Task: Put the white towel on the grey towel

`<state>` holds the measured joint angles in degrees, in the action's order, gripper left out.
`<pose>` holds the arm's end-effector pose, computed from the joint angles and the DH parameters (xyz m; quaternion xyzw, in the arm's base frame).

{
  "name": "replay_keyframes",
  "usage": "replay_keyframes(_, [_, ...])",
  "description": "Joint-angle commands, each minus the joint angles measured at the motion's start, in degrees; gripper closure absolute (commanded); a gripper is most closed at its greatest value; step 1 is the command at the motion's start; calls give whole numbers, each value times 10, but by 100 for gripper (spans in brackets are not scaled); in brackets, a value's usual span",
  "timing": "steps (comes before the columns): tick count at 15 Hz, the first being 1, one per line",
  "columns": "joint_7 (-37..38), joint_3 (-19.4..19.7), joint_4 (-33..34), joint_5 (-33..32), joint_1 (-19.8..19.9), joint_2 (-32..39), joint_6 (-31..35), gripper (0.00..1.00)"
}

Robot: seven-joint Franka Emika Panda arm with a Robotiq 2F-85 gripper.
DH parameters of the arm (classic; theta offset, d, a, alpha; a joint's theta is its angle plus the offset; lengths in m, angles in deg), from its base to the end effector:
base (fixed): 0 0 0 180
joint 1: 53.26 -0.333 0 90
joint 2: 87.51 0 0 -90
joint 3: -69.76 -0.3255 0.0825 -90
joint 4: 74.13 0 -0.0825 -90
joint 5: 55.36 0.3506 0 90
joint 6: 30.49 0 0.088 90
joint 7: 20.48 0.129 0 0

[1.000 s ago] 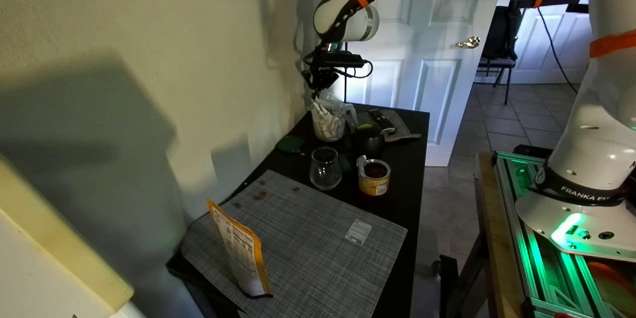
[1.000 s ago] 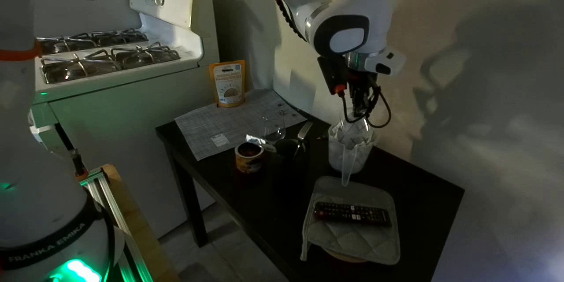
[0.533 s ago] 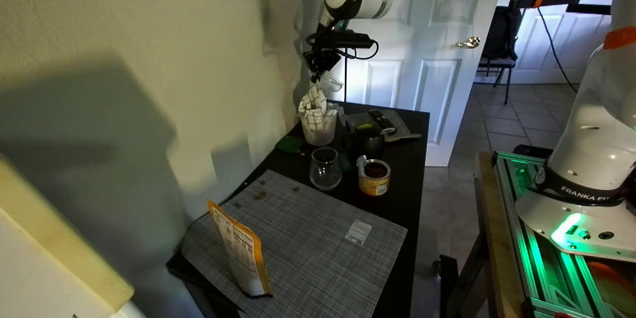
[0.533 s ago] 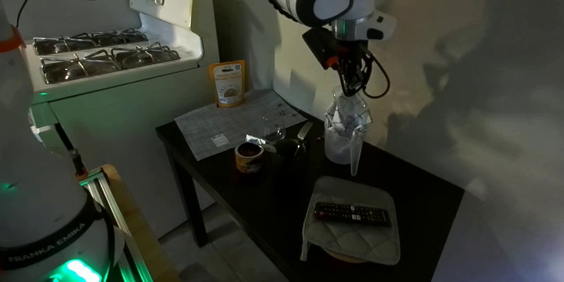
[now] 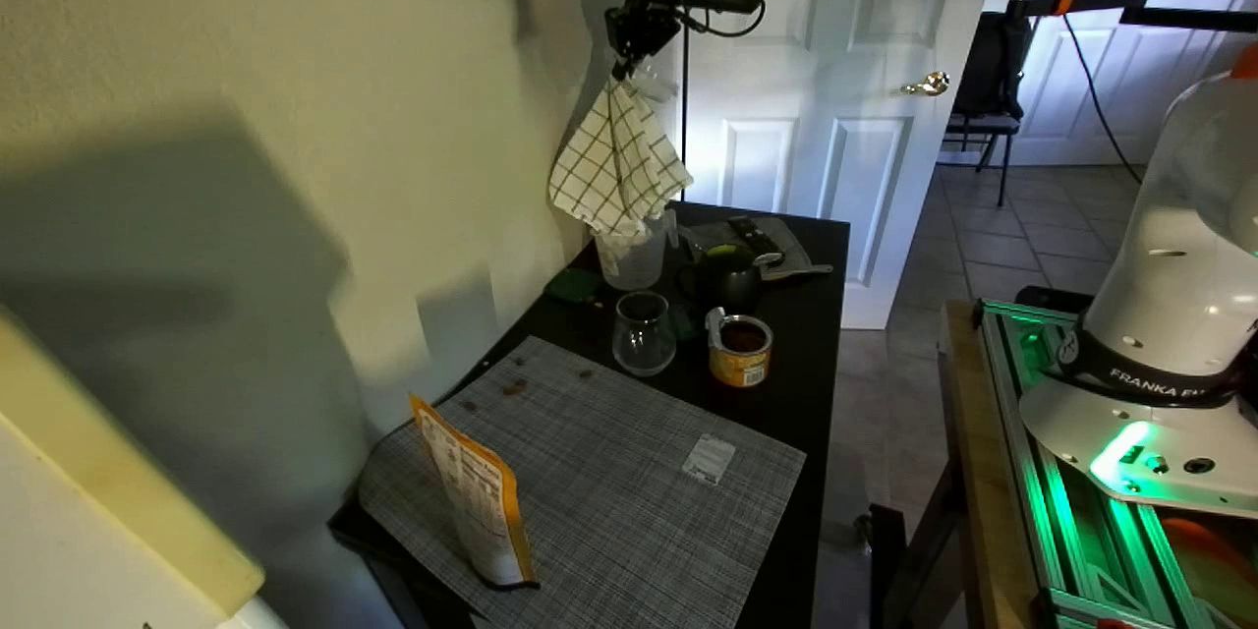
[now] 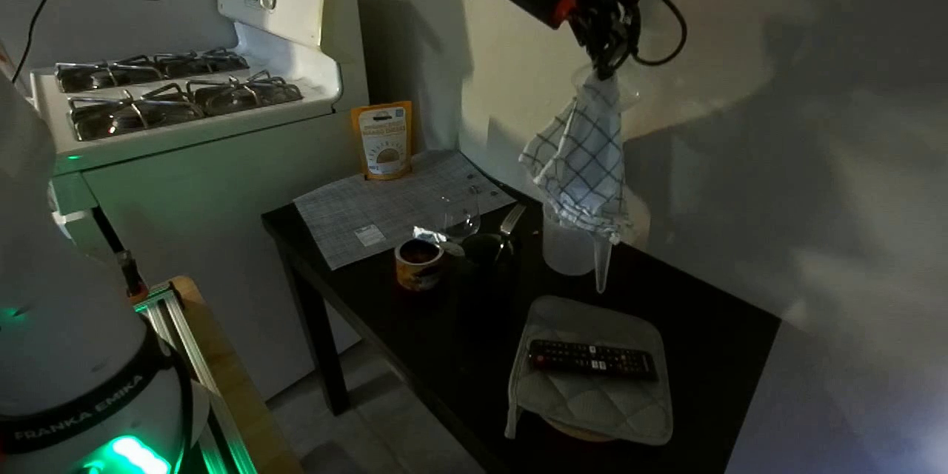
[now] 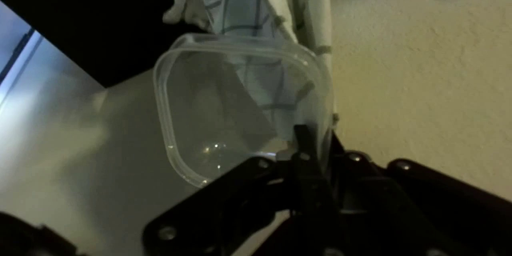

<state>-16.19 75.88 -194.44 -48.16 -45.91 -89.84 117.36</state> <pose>0.5424 -0.1314 0.5017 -0.9460 0.1916 -0.2600 0.0274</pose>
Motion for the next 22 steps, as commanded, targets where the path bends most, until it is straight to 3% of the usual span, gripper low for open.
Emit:
replay_keyframes(1, [-32,-3,-4,10,-13,-74,-14,98])
replay_keyframes(6, [-92,-15,29,43,-65,-129,-39,98])
replay_keyframes(9, [-124,-30,45,86,-114,-139,-103,98])
replay_keyframes(13, [-139,-55,-13,103,-147,-147,-173,98])
replay_keyframes(17, [-253,-42,-52,173,-172,-113,-212,98])
replay_keyframes(22, [-361,-53,-42,223,-171,-43,-305,98])
